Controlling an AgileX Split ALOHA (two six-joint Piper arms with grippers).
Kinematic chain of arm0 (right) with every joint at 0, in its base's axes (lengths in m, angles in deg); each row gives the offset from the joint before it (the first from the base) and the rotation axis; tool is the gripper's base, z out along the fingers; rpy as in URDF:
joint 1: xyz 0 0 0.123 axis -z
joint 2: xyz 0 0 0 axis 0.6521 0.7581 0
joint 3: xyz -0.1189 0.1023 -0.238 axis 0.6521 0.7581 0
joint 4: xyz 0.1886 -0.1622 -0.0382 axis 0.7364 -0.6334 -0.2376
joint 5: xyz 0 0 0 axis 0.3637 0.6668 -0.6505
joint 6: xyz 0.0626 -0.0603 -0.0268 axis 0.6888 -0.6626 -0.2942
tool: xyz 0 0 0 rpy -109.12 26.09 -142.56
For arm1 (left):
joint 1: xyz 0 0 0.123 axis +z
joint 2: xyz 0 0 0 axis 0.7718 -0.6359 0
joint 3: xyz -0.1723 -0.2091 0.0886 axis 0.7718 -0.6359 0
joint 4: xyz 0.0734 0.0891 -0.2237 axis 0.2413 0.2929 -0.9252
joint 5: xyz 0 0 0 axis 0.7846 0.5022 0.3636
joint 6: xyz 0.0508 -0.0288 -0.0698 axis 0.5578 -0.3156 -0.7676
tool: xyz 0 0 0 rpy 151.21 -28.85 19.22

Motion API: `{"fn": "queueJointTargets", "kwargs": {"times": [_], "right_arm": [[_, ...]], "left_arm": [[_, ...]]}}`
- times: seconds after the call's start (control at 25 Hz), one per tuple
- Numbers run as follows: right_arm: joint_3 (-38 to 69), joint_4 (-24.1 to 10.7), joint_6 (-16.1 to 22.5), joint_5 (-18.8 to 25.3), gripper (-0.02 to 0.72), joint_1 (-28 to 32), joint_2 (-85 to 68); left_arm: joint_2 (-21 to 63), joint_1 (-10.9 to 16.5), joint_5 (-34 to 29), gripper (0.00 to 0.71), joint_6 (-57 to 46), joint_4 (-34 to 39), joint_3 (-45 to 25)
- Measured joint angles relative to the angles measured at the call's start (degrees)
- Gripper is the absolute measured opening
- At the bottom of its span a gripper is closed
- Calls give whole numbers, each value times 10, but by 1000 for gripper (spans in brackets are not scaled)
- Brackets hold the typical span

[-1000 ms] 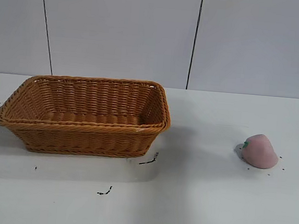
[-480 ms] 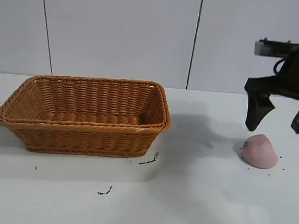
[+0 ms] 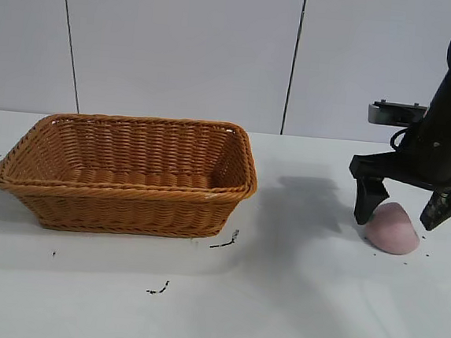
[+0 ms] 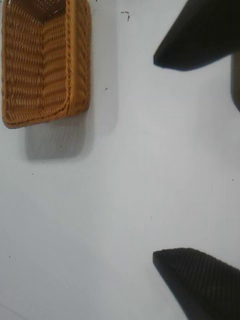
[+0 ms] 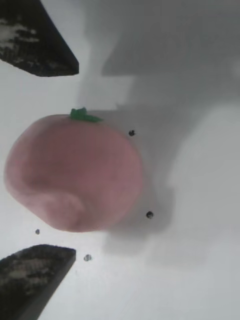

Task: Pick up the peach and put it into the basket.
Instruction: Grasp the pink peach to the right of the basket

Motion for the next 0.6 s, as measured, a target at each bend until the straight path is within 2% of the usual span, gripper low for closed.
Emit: {"fn": "queueJointTargets", "kwargs": {"times": [0.44, 0.52, 0.6], "right_arm": [[-3, -16, 13, -1, 606, 0, 12], [-3, -23, 13, 7, 534, 0, 12], [-3, -35, 13, 14, 354, 0, 12]], "left_arm": [[0, 0, 0, 693, 0, 0, 0], [0, 0, 0, 693, 0, 0, 0], [0, 0, 0, 693, 0, 0, 0]]}}
